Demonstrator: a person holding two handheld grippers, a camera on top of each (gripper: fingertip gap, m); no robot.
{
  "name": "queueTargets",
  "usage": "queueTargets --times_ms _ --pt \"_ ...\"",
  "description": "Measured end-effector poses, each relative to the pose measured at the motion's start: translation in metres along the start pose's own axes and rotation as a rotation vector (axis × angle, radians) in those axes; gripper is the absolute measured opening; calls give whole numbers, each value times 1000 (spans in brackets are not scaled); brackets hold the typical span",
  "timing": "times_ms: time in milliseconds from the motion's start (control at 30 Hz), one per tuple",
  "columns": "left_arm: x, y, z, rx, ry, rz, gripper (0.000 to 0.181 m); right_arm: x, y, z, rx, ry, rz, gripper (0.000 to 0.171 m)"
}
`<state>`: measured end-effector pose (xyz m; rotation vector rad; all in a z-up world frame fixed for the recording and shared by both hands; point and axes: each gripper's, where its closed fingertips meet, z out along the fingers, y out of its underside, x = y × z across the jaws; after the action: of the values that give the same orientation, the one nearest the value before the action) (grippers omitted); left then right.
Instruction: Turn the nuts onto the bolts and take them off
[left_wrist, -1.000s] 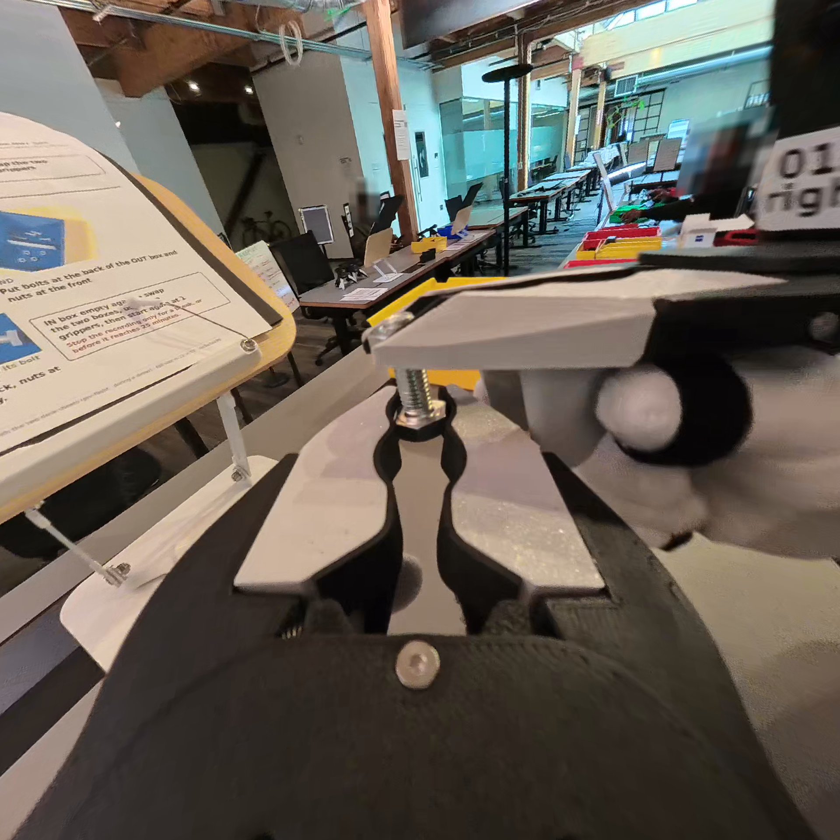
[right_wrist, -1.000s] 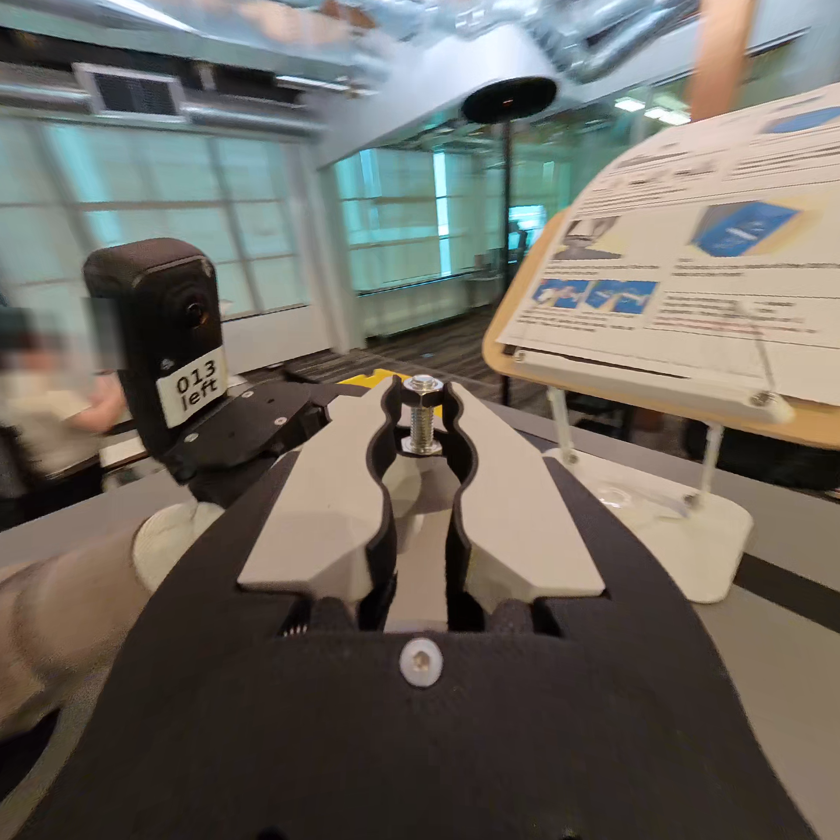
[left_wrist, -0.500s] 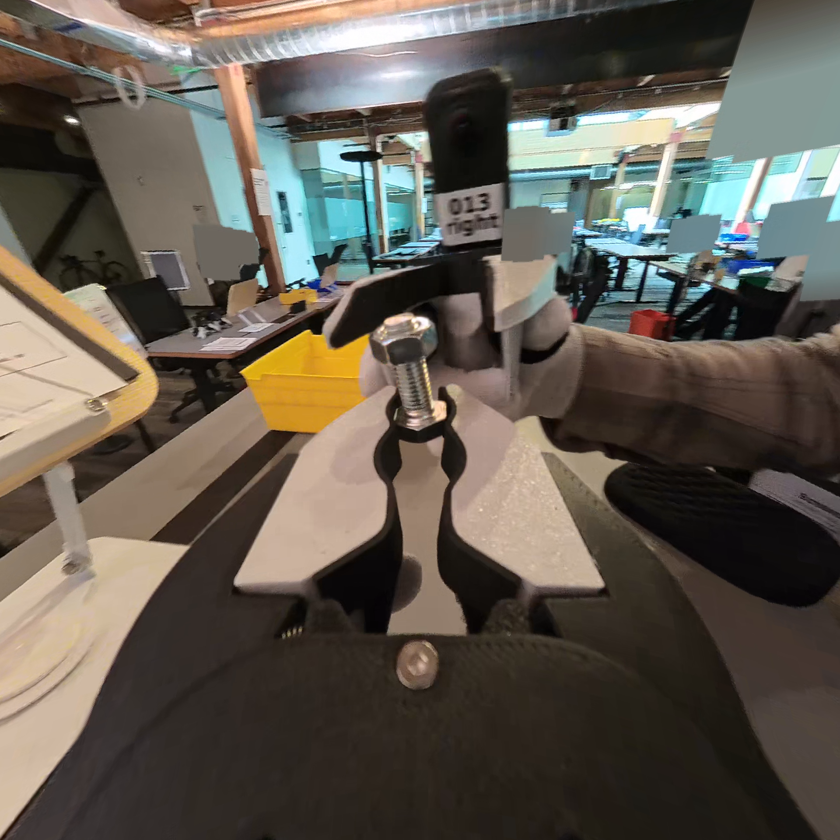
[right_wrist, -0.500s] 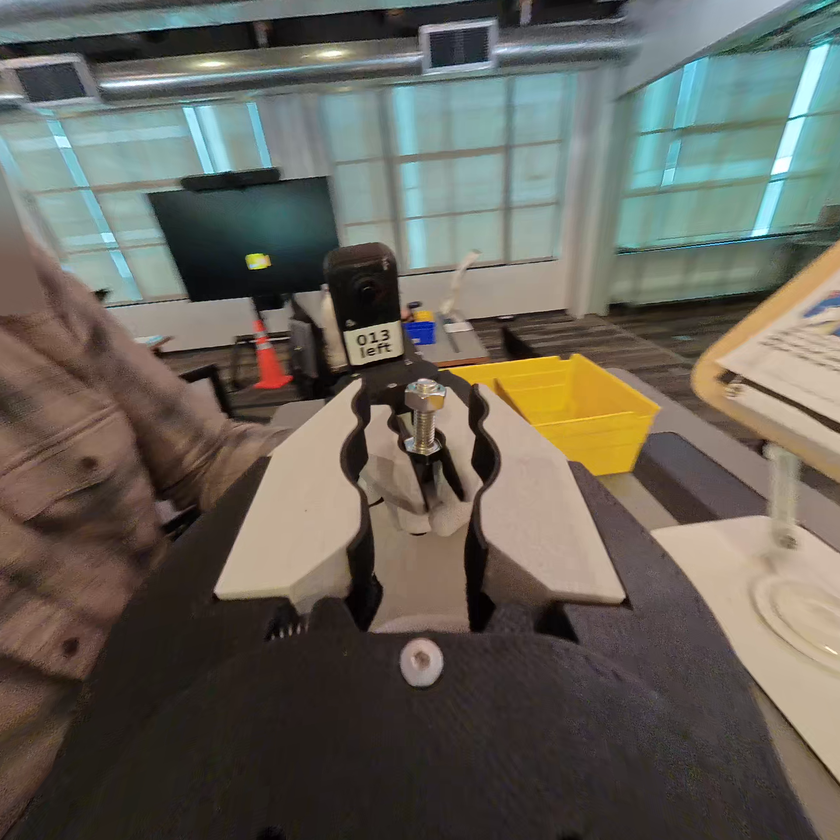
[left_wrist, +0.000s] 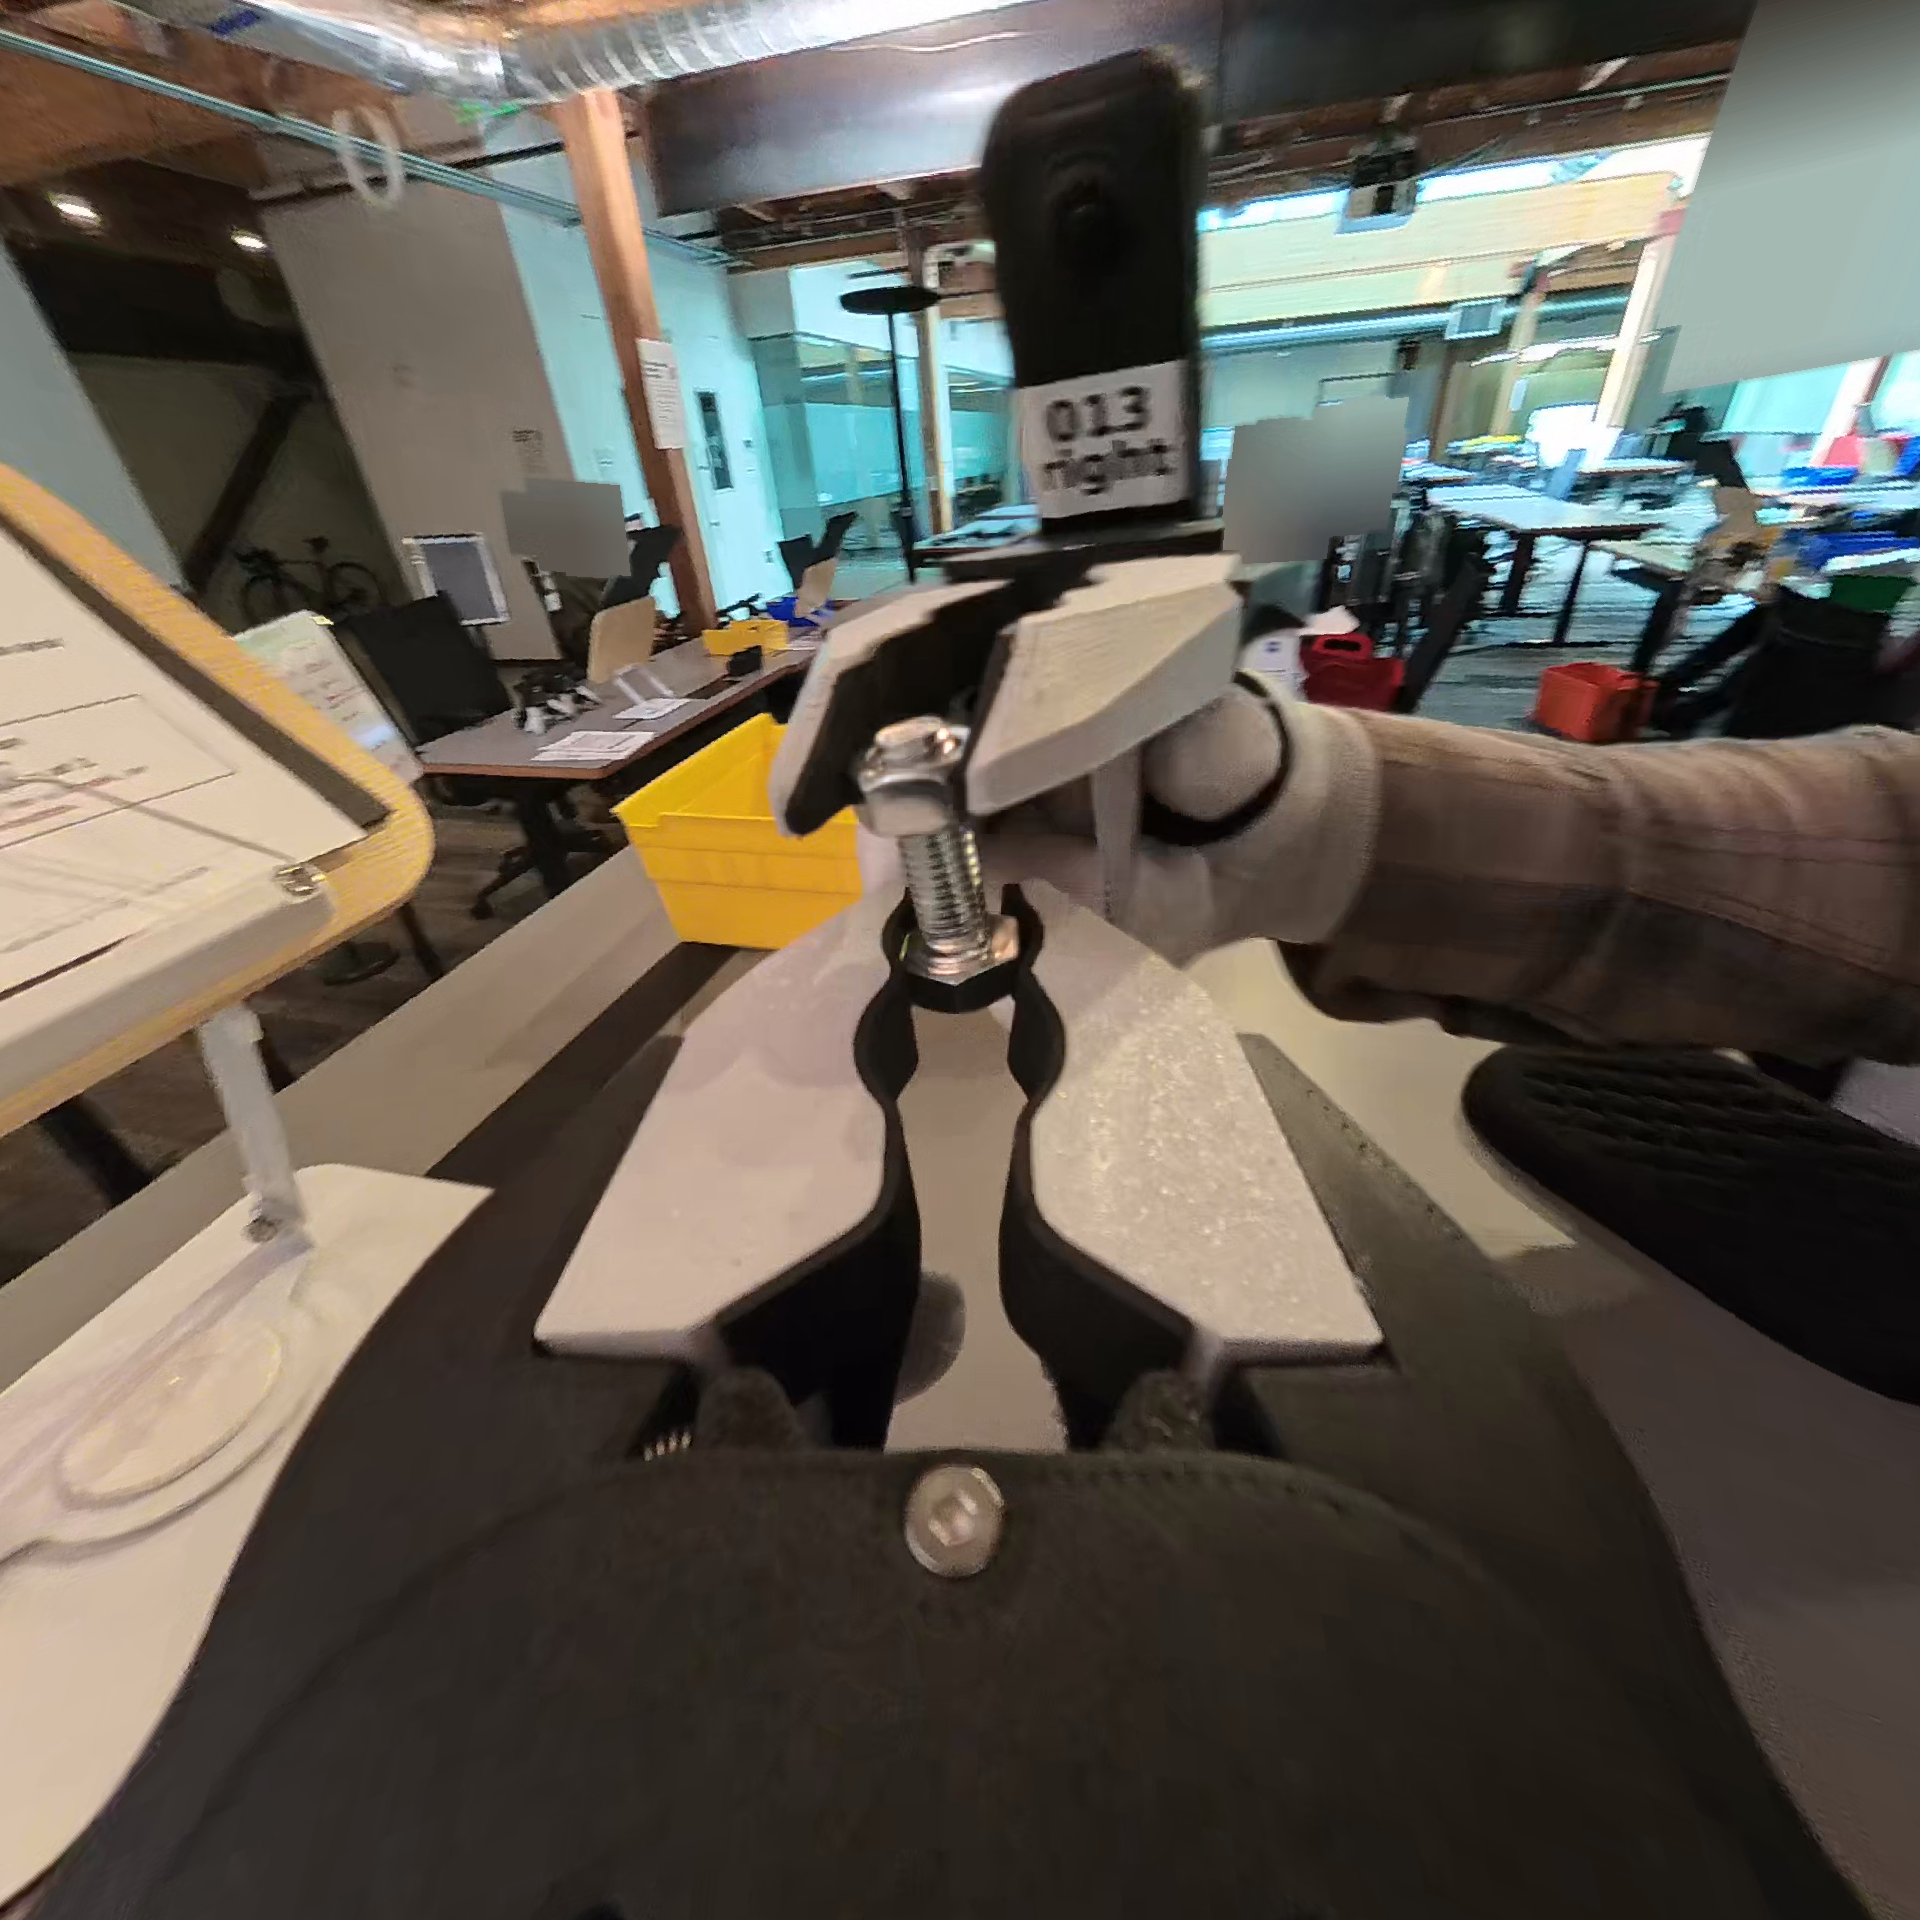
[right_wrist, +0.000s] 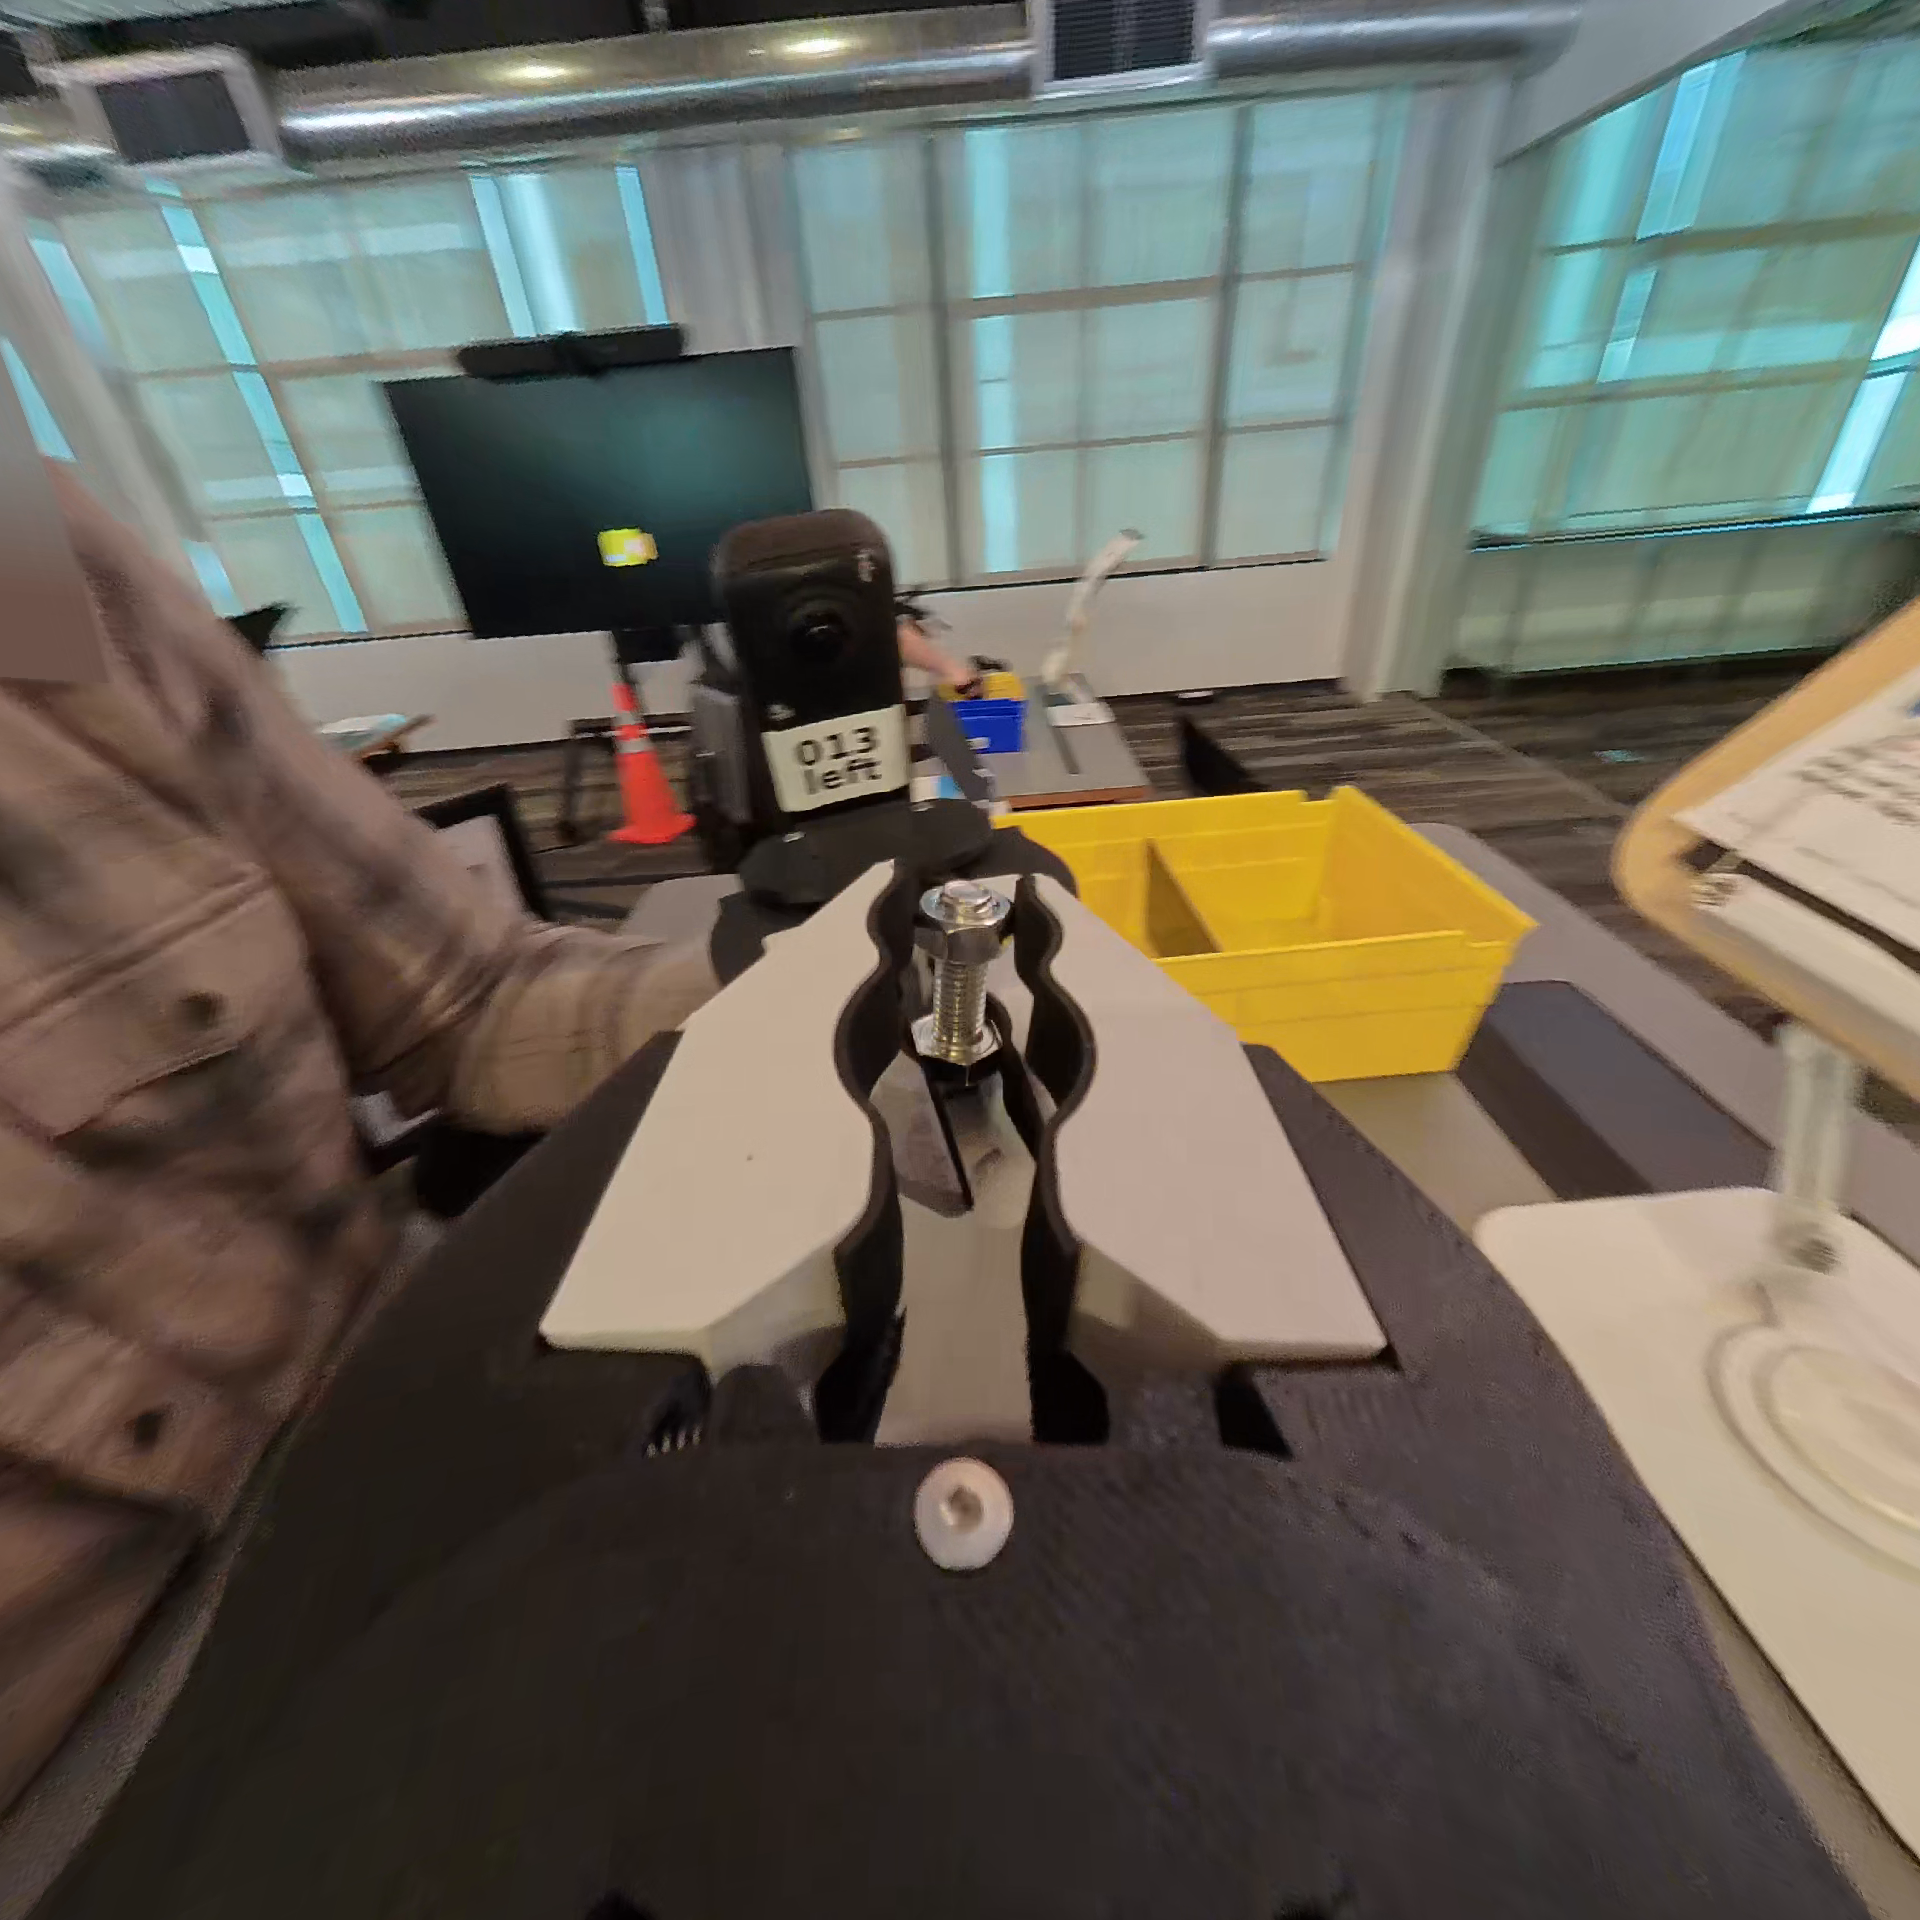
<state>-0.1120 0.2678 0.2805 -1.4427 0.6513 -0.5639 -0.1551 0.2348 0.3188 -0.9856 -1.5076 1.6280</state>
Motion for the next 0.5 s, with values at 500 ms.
queueTargets --times_ms 500 --pt "-17 11 2 -53 -133 45 14 22 -5 -9 77 590 -109 48"
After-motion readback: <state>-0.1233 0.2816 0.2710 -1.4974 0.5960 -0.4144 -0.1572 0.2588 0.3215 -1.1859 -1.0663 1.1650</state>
